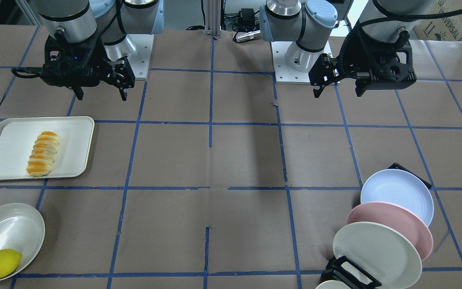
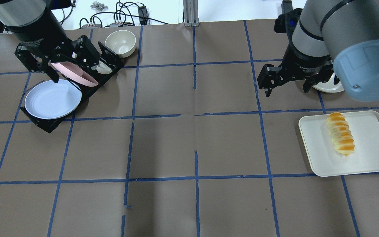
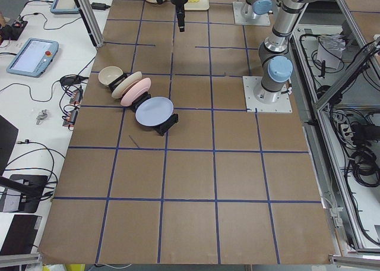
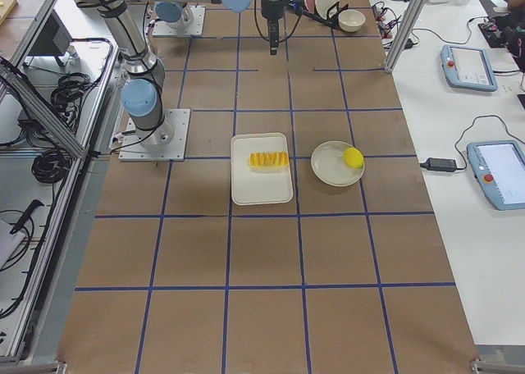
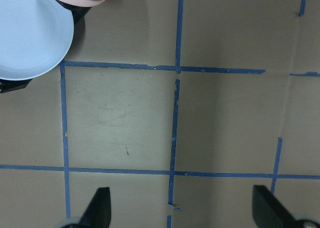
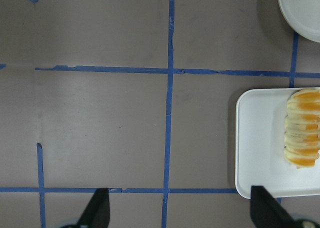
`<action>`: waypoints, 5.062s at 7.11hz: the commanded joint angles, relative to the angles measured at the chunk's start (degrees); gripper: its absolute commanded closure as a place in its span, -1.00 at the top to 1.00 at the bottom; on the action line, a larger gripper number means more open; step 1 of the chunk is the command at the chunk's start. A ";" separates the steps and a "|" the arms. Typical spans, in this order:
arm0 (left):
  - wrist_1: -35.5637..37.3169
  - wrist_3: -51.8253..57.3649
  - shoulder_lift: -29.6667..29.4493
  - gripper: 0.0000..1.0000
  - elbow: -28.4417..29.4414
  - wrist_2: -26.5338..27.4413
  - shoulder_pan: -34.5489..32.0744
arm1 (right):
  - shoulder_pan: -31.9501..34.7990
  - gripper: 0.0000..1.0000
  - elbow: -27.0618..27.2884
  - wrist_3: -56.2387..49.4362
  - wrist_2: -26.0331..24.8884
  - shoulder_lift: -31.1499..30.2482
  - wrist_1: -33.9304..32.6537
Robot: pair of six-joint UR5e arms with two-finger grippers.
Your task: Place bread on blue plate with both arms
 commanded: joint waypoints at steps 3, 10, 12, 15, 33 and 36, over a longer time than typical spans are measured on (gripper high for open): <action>0.17 -0.17 -0.09 1.00 0.07 0.52 -0.75 | -0.05 0.99 -3.88 -0.10 -1.34 -0.54 6.19; 0.25 -0.17 -0.09 1.00 0.07 0.34 -0.84 | -26.48 0.79 27.44 -32.79 -6.26 3.90 -36.87; 0.34 -0.17 -0.09 1.00 0.07 0.08 -0.84 | -29.48 0.78 28.55 -32.88 -3.45 11.83 -42.41; 0.34 -0.17 -0.09 1.00 0.07 0.34 -0.84 | -31.86 0.76 28.64 -34.02 -1.60 17.28 -46.89; 8.24 50.36 -37.60 1.00 18.08 -4.31 32.73 | -6.23 -0.94 -14.65 -12.62 -1.25 8.14 4.14; 10.54 50.46 -40.77 0.79 17.82 -6.32 32.64 | -1.82 -0.94 -21.35 -6.16 -0.46 12.02 9.78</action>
